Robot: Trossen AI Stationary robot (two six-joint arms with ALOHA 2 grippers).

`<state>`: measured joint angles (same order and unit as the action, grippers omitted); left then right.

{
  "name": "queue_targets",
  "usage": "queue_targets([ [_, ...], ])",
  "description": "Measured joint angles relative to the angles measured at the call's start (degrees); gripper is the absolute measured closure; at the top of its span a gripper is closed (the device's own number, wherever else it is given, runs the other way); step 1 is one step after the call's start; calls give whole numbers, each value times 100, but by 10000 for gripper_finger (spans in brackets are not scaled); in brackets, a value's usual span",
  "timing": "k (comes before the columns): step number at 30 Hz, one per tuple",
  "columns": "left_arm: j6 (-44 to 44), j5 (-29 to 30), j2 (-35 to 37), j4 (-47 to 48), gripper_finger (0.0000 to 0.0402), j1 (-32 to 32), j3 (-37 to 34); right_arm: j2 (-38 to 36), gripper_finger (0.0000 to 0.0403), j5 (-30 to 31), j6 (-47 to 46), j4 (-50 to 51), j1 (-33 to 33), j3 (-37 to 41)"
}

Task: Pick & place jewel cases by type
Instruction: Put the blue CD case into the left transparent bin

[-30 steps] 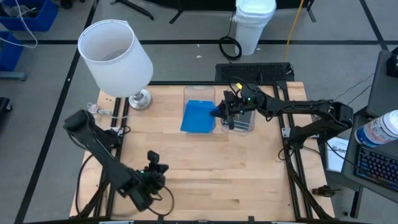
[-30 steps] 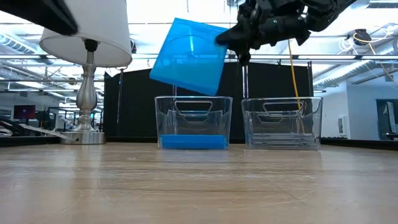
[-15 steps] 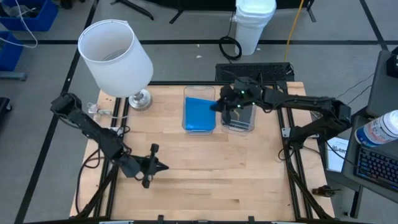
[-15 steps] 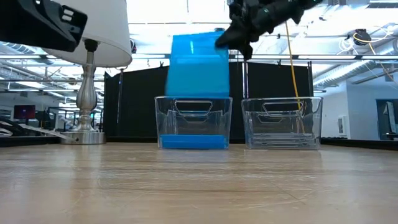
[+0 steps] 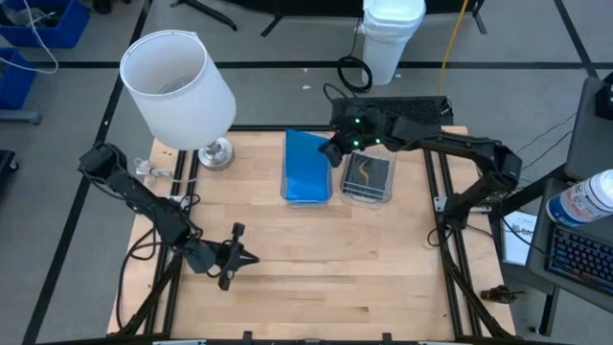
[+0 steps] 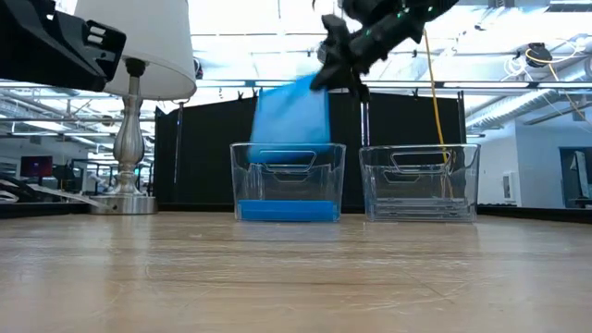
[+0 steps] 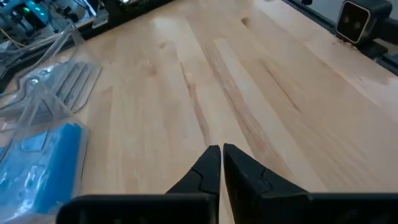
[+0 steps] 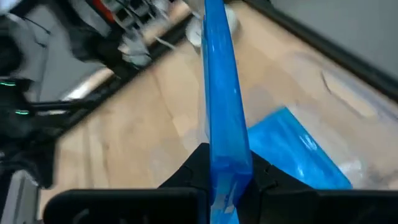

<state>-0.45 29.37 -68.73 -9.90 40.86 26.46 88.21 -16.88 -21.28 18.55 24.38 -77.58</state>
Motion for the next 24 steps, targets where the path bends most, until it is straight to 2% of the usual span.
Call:
queue_targets([
  [7,-68,-99,2,247,397,128,2,503,374,-170,-309,-44,56,0],
  [16,-257,-99,2,357,373,167,2,1226,376,-623,-520,-71,294,-1],
  [24,-479,-90,2,596,397,167,4,1257,298,-537,82,136,455,-2],
])
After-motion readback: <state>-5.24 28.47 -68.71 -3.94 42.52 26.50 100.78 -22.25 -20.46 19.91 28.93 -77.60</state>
